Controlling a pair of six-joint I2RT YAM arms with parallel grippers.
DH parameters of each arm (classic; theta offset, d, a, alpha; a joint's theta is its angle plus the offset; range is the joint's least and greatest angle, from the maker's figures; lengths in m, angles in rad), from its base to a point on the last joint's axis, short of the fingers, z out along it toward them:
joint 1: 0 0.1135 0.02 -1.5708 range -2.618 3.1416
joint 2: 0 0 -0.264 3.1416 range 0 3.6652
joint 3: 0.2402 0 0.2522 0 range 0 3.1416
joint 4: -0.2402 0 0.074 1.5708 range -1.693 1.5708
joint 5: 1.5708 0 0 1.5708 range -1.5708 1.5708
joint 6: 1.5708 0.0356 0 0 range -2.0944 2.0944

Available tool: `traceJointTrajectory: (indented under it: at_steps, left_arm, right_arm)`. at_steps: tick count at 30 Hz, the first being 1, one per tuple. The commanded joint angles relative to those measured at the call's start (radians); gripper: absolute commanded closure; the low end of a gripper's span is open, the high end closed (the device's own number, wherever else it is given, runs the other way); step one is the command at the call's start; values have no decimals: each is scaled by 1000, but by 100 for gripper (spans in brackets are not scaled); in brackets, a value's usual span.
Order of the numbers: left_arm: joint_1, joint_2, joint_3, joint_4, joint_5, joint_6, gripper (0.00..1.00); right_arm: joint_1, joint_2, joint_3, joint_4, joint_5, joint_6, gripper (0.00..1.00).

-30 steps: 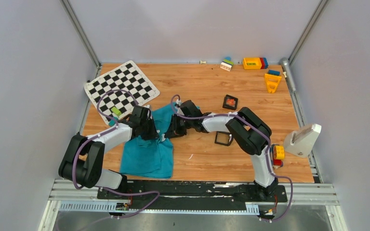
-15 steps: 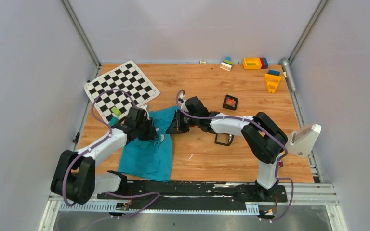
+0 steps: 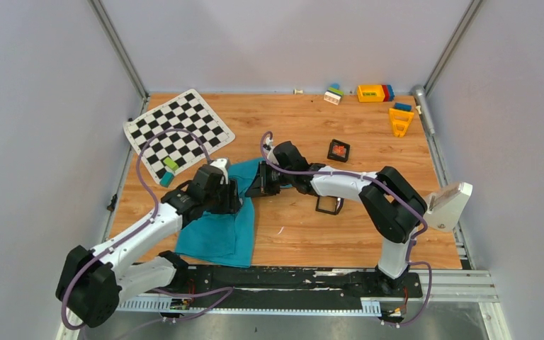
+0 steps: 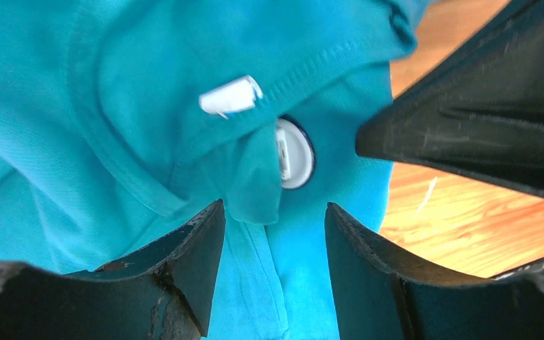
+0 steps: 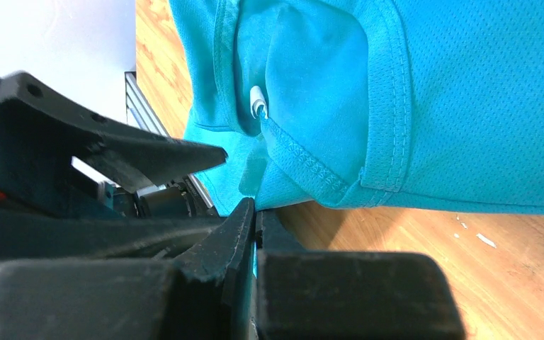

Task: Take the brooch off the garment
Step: Adjust the clothes at the center of the board.

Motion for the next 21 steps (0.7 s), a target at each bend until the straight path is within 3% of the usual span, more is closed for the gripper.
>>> traceJointTrajectory:
  at_steps: [1, 6, 13, 21]
  left_arm:
    - [-84, 53, 58, -26, -129, -19, 38]
    - [-92, 143, 75, 26, -110, -9, 31]
    - [-92, 218, 117, 54, -133, -12, 34]
    - [-92, 101, 99, 60, -79, -15, 33]
  right_arm:
    - [-3, -52, -9, 17, -9, -10, 100]
    - [-1, -58, -19, 21, -8, -10, 100]
    - [-1, -63, -24, 22, -6, -12, 100]
    - [-3, -49, -30, 23, -3, -19, 100]
